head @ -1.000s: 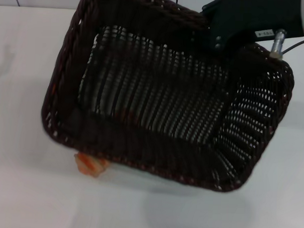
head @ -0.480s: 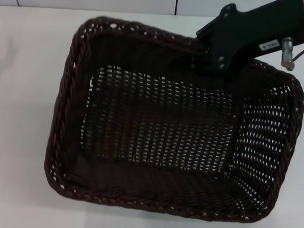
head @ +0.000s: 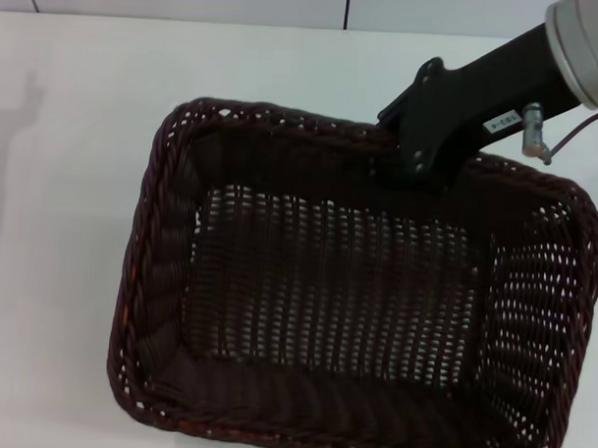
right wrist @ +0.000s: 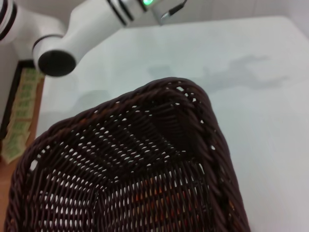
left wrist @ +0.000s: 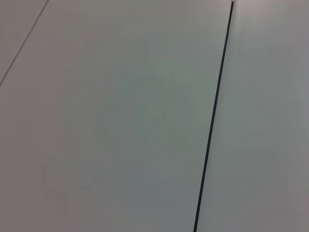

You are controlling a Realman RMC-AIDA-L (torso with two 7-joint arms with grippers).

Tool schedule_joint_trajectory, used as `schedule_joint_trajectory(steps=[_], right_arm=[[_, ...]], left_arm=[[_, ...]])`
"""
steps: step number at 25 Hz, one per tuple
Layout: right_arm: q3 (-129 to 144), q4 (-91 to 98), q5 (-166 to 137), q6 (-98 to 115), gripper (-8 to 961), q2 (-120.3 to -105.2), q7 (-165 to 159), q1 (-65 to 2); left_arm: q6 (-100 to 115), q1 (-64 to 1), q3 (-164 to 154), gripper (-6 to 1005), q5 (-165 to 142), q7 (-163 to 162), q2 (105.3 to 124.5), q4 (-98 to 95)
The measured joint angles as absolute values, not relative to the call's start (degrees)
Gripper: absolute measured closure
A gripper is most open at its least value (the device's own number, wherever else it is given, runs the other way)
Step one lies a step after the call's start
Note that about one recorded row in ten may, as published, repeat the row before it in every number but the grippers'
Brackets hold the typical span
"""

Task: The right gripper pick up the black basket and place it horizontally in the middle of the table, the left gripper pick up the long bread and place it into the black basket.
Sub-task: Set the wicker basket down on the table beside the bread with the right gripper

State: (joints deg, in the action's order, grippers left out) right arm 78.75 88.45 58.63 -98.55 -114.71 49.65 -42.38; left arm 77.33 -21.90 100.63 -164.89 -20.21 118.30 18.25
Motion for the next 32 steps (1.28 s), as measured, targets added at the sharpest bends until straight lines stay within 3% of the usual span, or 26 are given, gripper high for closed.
schedule_joint_trajectory(steps=[7, 19, 26, 32], right_arm=[[83.5, 79.5, 58.8, -99.2, 807, -113.03, 47.3, -48.5], [87.5, 67.1, 58.2, -99.6, 808, -111.7, 45.1, -56.1], [88.3, 60.4, 54.8, -99.1, 807, -112.57, 46.9, -59.4], [88.3, 54.2, 50.1, -97.6, 808, -114.42, 48.7, -62.8]], left_arm=[[77.3, -22.0, 101.0, 136, -164.9, -19.5, 118.3, 18.6], [77.3, -22.4, 101.6, 136, -164.9, -19.5, 118.21, 18.5], [77.3, -22.5, 101.6, 136, -164.9, -19.4, 118.24, 18.5], [77.7, -22.6, 101.6, 136, -164.9, -19.4, 118.39, 18.4]])
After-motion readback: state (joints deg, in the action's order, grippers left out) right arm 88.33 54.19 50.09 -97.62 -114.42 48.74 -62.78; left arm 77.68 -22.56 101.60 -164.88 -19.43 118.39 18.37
